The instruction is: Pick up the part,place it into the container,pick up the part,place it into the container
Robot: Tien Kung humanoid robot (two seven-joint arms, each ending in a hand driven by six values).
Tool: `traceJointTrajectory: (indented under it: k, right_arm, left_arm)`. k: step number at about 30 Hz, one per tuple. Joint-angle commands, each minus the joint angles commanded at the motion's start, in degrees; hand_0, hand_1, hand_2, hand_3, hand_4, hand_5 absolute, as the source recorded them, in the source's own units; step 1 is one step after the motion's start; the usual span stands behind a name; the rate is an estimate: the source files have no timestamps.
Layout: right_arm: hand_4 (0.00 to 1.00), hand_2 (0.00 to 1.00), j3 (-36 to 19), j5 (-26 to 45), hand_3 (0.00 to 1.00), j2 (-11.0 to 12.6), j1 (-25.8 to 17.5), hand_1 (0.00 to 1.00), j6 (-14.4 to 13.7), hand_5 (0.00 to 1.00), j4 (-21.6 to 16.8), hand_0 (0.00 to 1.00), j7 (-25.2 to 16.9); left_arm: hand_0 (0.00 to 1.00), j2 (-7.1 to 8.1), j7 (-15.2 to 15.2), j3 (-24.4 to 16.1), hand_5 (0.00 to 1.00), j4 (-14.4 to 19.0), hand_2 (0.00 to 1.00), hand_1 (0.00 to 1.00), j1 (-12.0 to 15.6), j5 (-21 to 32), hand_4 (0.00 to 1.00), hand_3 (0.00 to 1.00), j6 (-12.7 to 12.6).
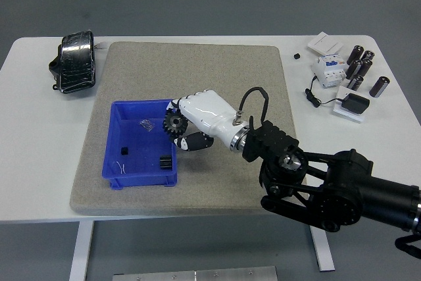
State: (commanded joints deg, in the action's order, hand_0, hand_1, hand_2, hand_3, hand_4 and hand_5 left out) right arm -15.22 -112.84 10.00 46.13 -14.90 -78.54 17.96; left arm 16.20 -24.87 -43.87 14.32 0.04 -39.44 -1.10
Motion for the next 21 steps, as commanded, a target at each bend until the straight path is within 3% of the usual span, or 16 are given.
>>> traceJointTrajectory:
  k: [7, 8, 13, 14, 19, 20, 21]
  right_arm:
    - [0.617, 0.501, 4.6, -2.7, 0.609, -4.2, 2.0, 0.471, 1.4, 0.048, 0.8, 0.275, 0.8]
    - [0.532, 0.566, 5.0, -3.0, 0.644, -4.6, 2.2, 0.507, 1.7, 0.098, 1.0, 0.293, 1.0]
    - [0.532, 0.566, 6.0, -3.5, 0.644, -5.8, 2.7, 0.507, 2.2, 0.098, 2.3, 0.293, 1.4]
    - [0.512, 0.662, 6.1, -3.5, 0.668, -5.9, 2.8, 0.626, 2.2, 0.262, 2.5, 0.324, 1.4]
    - [0.512, 0.662, 6.5, -3.0, 0.668, -6.1, 2.8, 0.626, 2.0, 0.262, 3.1, 0.324, 1.7]
    - [0.604, 0.786, 6.6, -2.8, 0.709, -6.2, 2.7, 0.744, 1.9, 0.343, 3.2, 0.387, 1.7]
    - [0.604, 0.786, 6.7, -2.7, 0.709, -6.3, 2.7, 0.744, 1.9, 0.343, 3.3, 0.387, 1.8]
  left_arm:
    - [0.694, 0.15, 0.0, 0.3, 0.293, 0.0, 0.659, 0.677, -0.2, 0.2, 0.726, 0.573, 0.0]
    - [0.694, 0.15, 0.0, 0.2, 0.292, 0.1, 0.659, 0.677, -0.2, 0.1, 0.726, 0.573, 0.0]
    - [0.694, 0.18, 0.0, 0.2, 0.292, 0.1, 0.659, 0.677, -0.2, 0.1, 0.726, 0.573, -0.1]
    - [0.694, 0.19, 0.0, 0.2, 0.294, 0.1, 0.659, 0.676, -0.3, 0.1, 0.726, 0.573, -0.1]
    - [0.694, 0.21, 0.0, 0.1, 0.294, 0.1, 0.659, 0.676, -0.3, 0.0, 0.726, 0.573, -0.2]
    - [0.694, 0.20, 0.0, 0.1, 0.293, 0.1, 0.659, 0.677, -0.3, -0.1, 0.726, 0.575, -0.2]
    - [0.694, 0.20, 0.0, 0.0, 0.293, 0.1, 0.659, 0.677, -0.3, -0.2, 0.726, 0.575, -0.3]
